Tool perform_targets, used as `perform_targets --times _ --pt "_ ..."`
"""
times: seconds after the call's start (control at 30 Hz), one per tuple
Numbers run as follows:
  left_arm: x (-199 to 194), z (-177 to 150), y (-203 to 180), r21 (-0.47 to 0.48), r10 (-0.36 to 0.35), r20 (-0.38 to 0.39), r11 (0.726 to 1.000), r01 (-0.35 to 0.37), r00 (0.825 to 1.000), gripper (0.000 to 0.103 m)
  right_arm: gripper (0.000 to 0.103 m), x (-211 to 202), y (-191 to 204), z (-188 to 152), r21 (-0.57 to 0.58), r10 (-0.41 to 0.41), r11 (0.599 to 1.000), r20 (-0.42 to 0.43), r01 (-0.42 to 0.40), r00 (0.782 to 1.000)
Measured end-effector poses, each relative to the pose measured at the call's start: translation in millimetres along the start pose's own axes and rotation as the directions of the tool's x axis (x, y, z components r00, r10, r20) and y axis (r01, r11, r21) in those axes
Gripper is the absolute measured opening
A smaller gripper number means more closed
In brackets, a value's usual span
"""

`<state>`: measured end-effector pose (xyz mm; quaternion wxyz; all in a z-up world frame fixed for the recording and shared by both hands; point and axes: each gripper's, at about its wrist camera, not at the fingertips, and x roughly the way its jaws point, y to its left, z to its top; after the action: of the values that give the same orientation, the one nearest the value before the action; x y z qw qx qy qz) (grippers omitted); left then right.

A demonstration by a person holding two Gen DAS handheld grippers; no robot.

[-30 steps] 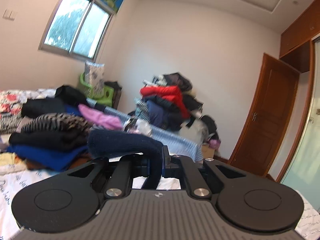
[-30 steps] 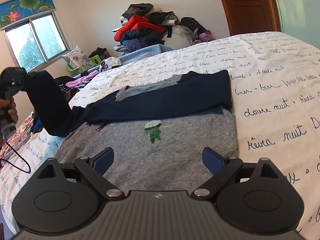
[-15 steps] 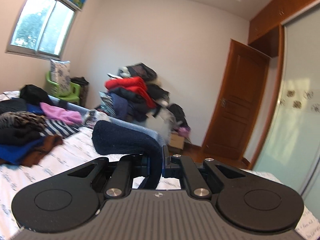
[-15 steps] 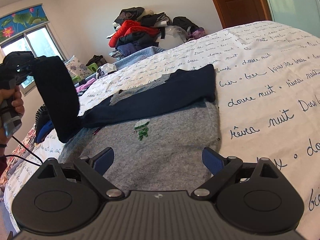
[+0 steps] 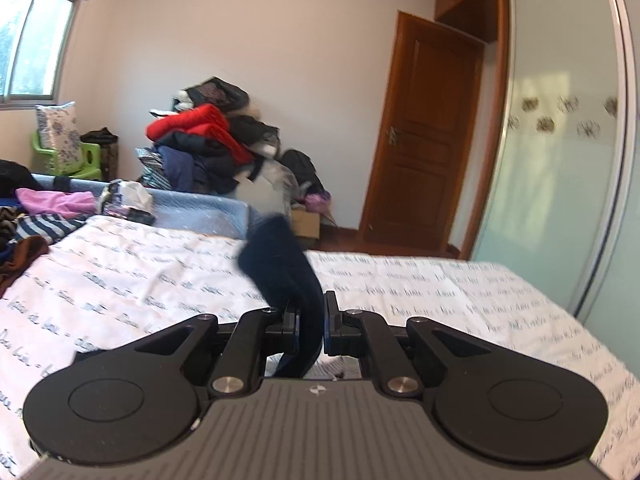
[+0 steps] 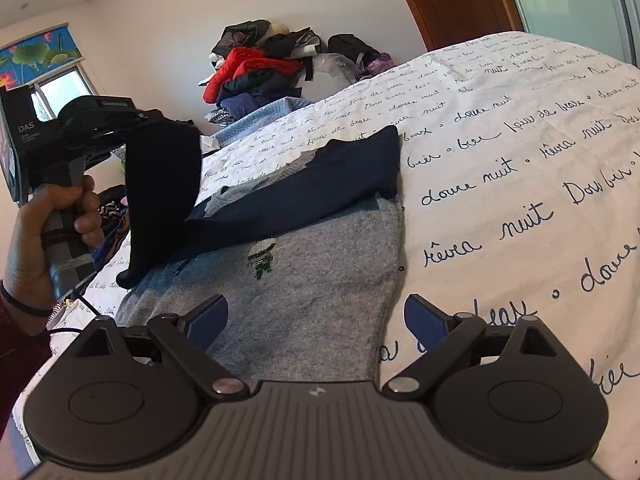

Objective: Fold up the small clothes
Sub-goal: 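Lift the sleeve and fold it across the sweater body with the left tool, then open the left tool and release the folded sleeve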

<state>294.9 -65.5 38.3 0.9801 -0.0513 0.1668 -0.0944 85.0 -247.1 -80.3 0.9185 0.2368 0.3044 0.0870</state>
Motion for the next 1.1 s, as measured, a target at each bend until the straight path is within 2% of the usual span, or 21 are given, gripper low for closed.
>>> perform_targets --times 0.27,0.43,0.5,0.57,0.63,0.67,0.7,0.73,0.77,0.83,0.9,0.97,1.0,1.1 --pt "16 -29 -38 0.104 -0.041 -0.059 0.993 0.047 0.997 0.009 0.096 2 -4 -2 0.011 -0.006 1.0 -0.01 0.006 1.0" --pt "22 -37 -40 0.138 -0.034 -0.106 0.989 0.048 0.994 0.014 0.096 2 -7 0 0.026 -0.007 1.0 -0.007 0.008 1.0" --pt "23 -37 -34 0.142 -0.019 -0.116 0.989 0.036 0.993 0.015 0.096 3 -8 6 0.042 0.021 0.999 -0.01 -0.02 1.0" --pt "21 -39 -28 0.154 0.005 -0.129 0.988 0.015 0.992 0.024 0.096 6 -6 14 0.039 0.076 0.996 0.008 -0.076 0.997" --pt "18 -40 -20 0.164 0.034 -0.137 0.986 -0.011 0.99 0.042 0.096 13 -1 28 0.004 0.136 0.991 0.059 -0.137 0.989" --pt "15 -41 -16 0.171 0.048 -0.141 0.985 -0.024 0.989 0.046 0.096 20 1 37 -0.01 0.157 0.988 0.076 -0.157 0.985" --pt "13 -42 -12 0.182 0.06 -0.15 0.983 -0.032 0.987 0.057 0.096 29 2 45 -0.015 0.175 0.985 0.08 -0.175 0.981" --pt "9 -44 -8 0.187 0.071 -0.155 0.981 -0.042 0.985 0.065 0.096 43 1 56 -0.013 0.205 0.979 0.073 -0.205 0.976" --pt "6 -45 -4 0.19 0.083 -0.159 0.98 -0.052 0.984 0.068 0.096 58 -1 65 0.0 0.229 0.973 0.061 -0.23 0.971" --pt "-2 -48 4 0.189 0.089 -0.177 0.981 -0.054 0.98 0.081 0.096 92 -8 80 0.063 0.269 0.961 0.014 -0.269 0.963" --pt "-9 -52 12 0.186 0.094 -0.199 0.981 -0.057 0.975 0.085 0.096 128 -18 93 0.166 0.314 0.938 -0.033 -0.304 0.949" --pt "-17 -56 21 0.183 0.097 -0.224 0.982 -0.056 0.97 0.085 0.096 158 -28 104 0.248 0.345 0.913 -0.045 -0.324 0.938" --pt "-21 -58 25 0.178 0.093 -0.237 0.983 -0.051 0.967 0.086 0.096 170 -30 108 0.267 0.349 0.908 -0.049 -0.324 0.936" --pt "-30 -63 37 0.165 0.094 -0.263 0.985 -0.052 0.96 0.089 0.095 199 -32 117 0.324 0.405 0.873 -0.064 -0.365 0.912"
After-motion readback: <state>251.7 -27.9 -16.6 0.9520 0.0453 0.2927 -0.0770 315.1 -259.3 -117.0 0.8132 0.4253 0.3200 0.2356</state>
